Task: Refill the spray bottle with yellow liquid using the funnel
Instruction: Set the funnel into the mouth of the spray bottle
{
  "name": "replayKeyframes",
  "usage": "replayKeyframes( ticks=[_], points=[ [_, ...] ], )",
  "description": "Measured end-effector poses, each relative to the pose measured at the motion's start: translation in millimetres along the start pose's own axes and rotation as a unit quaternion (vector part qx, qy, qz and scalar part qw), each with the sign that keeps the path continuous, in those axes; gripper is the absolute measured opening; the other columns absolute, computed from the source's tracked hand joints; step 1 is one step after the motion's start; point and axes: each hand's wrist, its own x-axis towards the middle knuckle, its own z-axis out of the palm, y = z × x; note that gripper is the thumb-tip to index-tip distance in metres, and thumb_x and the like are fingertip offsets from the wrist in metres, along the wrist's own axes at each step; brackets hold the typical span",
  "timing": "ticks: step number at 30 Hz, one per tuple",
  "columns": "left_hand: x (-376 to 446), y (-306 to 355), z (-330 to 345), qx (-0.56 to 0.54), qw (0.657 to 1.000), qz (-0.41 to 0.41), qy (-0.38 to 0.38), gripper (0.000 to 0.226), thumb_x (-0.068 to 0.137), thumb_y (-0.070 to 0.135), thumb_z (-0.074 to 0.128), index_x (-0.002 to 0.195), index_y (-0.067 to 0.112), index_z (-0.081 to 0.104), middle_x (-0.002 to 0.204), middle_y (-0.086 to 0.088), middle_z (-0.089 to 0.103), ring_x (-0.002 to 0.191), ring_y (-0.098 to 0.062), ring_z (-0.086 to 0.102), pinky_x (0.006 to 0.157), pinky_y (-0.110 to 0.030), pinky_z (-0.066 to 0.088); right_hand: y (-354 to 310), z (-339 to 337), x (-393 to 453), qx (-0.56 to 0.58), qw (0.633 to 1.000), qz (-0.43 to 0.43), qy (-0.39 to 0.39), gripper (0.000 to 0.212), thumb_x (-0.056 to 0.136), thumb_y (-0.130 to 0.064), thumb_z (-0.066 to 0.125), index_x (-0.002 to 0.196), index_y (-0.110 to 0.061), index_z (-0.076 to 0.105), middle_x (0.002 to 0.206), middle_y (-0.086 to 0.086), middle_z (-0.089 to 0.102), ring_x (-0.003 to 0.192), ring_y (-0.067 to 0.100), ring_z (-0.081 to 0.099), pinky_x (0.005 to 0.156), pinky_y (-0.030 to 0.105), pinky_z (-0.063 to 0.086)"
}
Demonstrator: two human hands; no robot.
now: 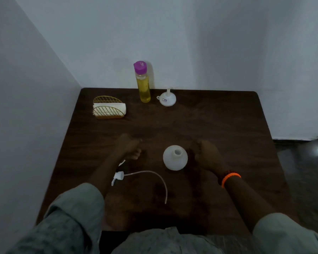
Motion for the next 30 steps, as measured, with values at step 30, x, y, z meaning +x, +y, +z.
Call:
replayKeyframes(
  ticks=[30],
  points=[
    [139.4,177.5,75.9,0.077,0.981,0.166,0.067,0.048,0.092,0.012,0.052,0.139,0.003,0.050,0.134,-0.023,0.058,0.108,-0.039,0.064,0.092,-0.051,0.055,-75.5,-46.3,249.1,0.200,0.976,0.045,0.081,0.033,0.090,-0.004,0.054,0.118,0.014,0.060,0.122,0.031,0.061,0.114,0.042,0.059,0.101,0.048,0.044]
  ],
)
